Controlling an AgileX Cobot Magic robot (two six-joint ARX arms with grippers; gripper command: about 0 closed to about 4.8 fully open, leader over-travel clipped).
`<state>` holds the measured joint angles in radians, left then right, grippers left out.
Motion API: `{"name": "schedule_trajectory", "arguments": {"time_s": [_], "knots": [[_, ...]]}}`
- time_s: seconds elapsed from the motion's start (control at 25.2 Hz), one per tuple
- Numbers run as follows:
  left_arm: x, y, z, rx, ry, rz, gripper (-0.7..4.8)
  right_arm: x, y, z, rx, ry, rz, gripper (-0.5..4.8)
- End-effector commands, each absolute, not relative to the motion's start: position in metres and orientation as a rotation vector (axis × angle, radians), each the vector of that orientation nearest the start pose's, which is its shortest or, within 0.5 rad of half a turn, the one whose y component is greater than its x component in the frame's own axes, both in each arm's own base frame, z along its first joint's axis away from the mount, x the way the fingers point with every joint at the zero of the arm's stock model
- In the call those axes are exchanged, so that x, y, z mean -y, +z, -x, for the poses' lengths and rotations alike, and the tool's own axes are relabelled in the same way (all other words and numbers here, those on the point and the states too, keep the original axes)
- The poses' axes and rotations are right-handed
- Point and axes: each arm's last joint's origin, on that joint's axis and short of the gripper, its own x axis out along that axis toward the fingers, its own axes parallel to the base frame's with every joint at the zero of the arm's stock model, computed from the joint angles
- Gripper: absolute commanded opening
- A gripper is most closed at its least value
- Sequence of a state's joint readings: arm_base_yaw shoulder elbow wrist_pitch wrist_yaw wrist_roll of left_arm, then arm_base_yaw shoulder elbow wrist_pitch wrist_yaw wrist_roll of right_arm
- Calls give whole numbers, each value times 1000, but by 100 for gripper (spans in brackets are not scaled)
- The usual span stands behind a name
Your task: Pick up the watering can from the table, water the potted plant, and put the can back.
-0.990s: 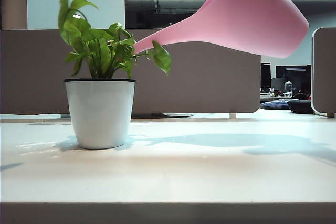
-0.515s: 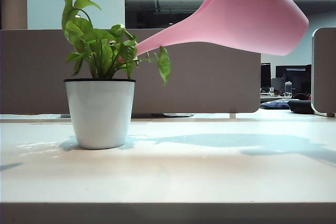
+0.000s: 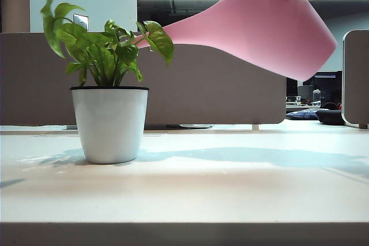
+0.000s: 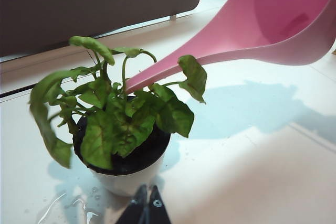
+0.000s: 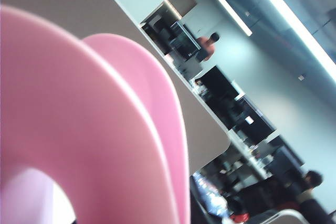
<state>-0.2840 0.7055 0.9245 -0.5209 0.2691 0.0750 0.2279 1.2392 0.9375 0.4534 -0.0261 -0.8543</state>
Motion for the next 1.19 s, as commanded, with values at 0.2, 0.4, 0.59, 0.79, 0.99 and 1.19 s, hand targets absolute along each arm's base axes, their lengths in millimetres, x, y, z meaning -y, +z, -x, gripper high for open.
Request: {"name": "schedule_trajectory", "arguments": {"time_s": [0.2, 0.4, 0.59, 0.79, 0.99, 1.19], "knots": [[45, 360, -128, -272, -565, -77, -5, -48, 363, -273, 263, 120, 574, 62], [45, 360, -128, -274, -565, -77, -5, -26, 357, -277, 205, 83, 340, 62], [45, 360, -128, -275, -565, -77, -5, -22, 344, -279, 161, 94, 221, 62], [45, 360, -128, -281, -565, -77, -5, -24, 316, -287, 124, 148, 114, 63], [45, 356, -127, -323, -565, -78, -5, -25, 289, -296, 149, 167, -32, 63], [45, 354, -126, -343, -565, -81, -5, -26, 275, -305, 124, 161, -52, 63]]}}
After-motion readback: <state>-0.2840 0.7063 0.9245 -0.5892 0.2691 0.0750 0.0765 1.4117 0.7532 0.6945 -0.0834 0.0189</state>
